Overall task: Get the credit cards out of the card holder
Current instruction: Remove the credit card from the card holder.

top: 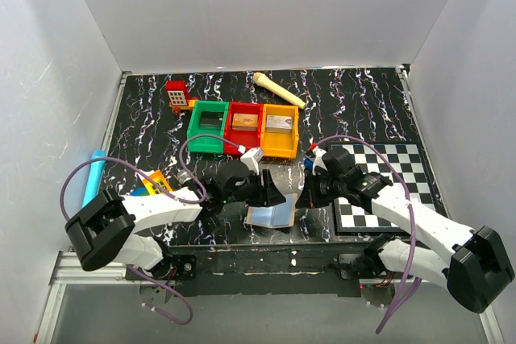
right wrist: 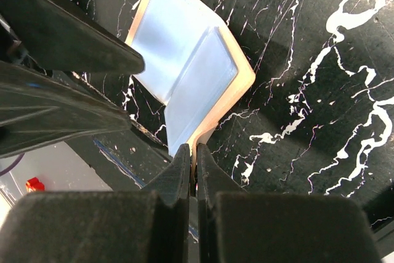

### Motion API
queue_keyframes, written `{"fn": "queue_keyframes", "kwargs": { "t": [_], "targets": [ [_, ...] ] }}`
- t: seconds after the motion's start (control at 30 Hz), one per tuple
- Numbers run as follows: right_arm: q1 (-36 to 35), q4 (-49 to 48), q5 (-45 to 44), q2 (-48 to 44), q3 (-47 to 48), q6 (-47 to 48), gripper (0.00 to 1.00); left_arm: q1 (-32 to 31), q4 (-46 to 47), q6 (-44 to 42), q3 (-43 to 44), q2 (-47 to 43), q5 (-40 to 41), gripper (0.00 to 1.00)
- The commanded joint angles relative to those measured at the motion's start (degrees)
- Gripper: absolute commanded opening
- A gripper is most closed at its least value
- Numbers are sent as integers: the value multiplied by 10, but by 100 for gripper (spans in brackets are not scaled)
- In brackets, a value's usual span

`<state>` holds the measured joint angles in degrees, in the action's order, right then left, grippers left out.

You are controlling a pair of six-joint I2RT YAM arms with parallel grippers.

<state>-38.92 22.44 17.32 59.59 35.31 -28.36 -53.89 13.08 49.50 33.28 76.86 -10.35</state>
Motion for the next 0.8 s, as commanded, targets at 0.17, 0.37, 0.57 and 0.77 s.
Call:
{"fn": "queue_keyframes", "kwargs": {
  "t": [0.17, 0.37, 0.57, 0.77],
  "targets": [
    [-2, -22, 2, -32, -1, -2, 1, -14, -72, -58, 52, 37, -8, 44],
    [-3, -18, 3, -24, 13, 2, 1, -24, -97, -74, 74, 51, 8, 47],
    [-3, -20, 7, -26, 16, 2, 1, -39, -115, -86, 93, 77, 23, 50],
    [-2, -20, 10, -27, 22, 1, 1, -46, -127, -96, 113, 94, 37, 51]
  ]
}}
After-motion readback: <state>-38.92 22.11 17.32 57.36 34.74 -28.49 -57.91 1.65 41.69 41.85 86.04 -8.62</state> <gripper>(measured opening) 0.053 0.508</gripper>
